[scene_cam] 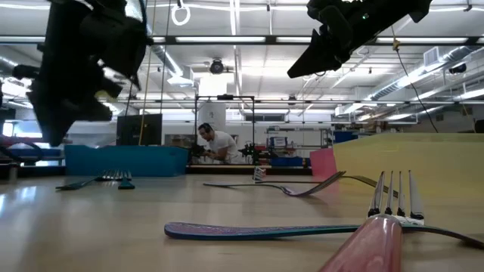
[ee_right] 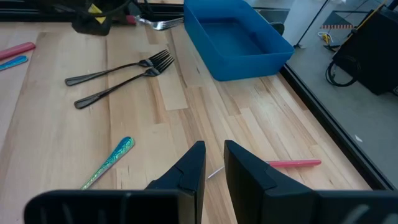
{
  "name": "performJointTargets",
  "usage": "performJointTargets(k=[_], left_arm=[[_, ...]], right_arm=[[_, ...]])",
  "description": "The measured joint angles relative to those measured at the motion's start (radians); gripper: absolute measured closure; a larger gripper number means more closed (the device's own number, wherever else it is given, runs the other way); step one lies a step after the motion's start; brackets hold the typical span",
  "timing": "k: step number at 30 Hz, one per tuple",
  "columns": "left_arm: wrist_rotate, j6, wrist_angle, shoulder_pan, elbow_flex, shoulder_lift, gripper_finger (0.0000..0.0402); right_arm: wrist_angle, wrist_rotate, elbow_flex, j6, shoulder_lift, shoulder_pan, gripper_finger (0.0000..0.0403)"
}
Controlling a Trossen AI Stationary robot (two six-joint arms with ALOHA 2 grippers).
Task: Sort silverware by color (type)
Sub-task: Put the middle left pink fork into the blue bin
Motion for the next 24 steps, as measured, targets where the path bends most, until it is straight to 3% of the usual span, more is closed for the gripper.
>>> performJointTargets(k=[8, 15, 20, 24], left_arm=[[-0.174, 0.182, -0.163, 0.072, 0.205, 0.000, 0.0352], [-0.326, 0.509, -0.171, 0.241, 0.354, -0.001, 0.0352], [-0.369, 0.712, -0.110, 0.420, 0.355, -0.001, 0.0352], [-0.365, 0.822, 0.029, 0.551, 0.280, -0.002, 0.0352]], right_arm=[[0.000, 0.000, 0.000, 0.000, 0.000, 0.000, 0.0336], [0.000, 0.000, 0.000, 0.000, 0.000, 0.000, 0.0336], [0.000, 0.000, 0.000, -0.023, 0.000, 0.000, 0.0336], [-0.001, 0.000, 0.000, -0.026, 0.000, 0.000, 0.0336]])
